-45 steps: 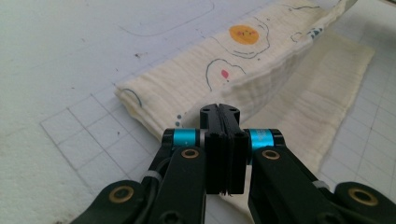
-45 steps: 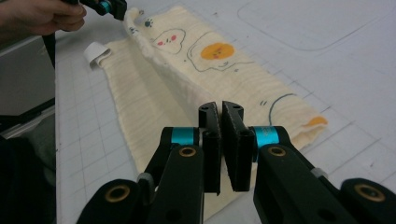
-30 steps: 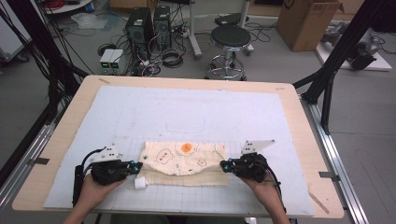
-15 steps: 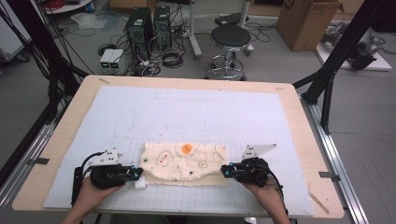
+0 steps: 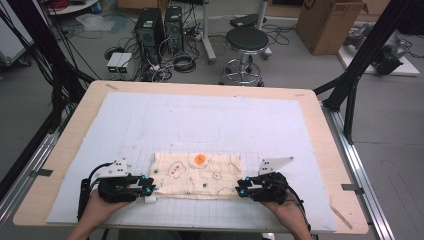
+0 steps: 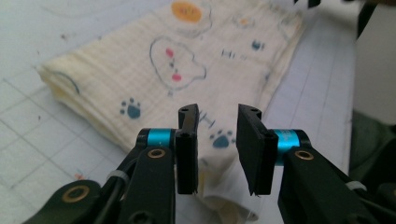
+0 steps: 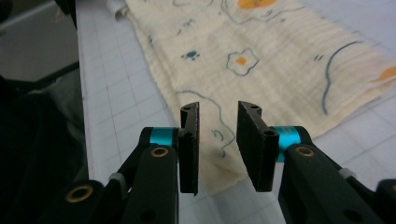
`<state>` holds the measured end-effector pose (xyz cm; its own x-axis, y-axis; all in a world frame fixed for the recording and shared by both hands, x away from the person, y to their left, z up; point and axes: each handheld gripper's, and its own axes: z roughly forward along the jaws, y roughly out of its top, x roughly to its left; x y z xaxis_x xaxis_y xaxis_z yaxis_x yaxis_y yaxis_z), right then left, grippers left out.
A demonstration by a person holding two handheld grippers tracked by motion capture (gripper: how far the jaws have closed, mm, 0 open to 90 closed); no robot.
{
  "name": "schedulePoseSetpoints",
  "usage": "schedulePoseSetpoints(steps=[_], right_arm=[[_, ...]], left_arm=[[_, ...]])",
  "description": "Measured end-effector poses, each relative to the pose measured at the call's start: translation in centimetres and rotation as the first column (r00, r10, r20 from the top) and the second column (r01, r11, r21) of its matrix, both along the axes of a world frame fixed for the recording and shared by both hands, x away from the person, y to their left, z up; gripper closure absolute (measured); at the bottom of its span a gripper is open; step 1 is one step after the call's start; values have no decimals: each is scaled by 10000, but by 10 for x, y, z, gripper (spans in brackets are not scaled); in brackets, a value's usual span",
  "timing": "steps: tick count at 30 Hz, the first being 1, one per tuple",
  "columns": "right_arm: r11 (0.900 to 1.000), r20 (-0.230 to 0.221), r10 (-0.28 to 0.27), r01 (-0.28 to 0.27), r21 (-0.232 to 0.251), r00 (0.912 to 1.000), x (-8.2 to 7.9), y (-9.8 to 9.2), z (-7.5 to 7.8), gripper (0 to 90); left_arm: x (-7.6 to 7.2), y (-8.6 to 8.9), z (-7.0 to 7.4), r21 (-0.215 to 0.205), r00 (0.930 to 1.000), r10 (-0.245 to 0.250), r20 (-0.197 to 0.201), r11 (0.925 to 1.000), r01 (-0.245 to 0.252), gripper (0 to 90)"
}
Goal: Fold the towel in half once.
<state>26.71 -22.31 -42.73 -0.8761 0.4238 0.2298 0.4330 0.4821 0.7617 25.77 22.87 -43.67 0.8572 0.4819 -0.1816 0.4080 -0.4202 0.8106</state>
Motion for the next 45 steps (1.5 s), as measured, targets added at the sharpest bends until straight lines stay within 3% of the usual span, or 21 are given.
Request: schedulePoseSetpoints(steps=[3, 7, 11, 13, 18, 27, 37, 45], right_arm=[[9996, -114, 28, -31, -287, 9999, 0, 2, -4, 670], [9978, -163, 1, -12, -660, 9999, 0, 3, -8, 678], [9955, -114, 59, -69, -944, 9999, 1, 5, -10, 803], [9965, -233, -3, -16, -833, 9997, 1, 4, -9, 836], [9988, -40, -101, 99, -489, 9999, -1, 1, -4, 850], [9999, 497, -139, 135, 85, 9987, -9, -2, 10, 854], [10000, 512, -6, 4, 41, 9987, -18, -4, 10, 854], [9994, 80, 228, -226, -266, 9997, -19, -5, 0, 843]], left_arm=[[2, -4, -4, 340, 9995, -79, -294, 9994, 89, 711], [3, -5, -7, 706, 9995, -105, -295, 9974, 126, 729], [4, -5, -7, 650, 9993, -13, -378, 9979, 37, 766], [5, -4, -7, 670, 9993, 32, -376, 9978, -6, 791], [4, -3, -6, 625, 9997, 123, -220, 9980, -109, 835], [2, 1, -1, 77, 9997, 255, -50, 9996, -255, 843], [0, 10, 5, -513, 9994, 343, 3, 9981, -342, 846], [-1, 8, 2, -243, 9998, -56, -215, 9997, 50, 834]])
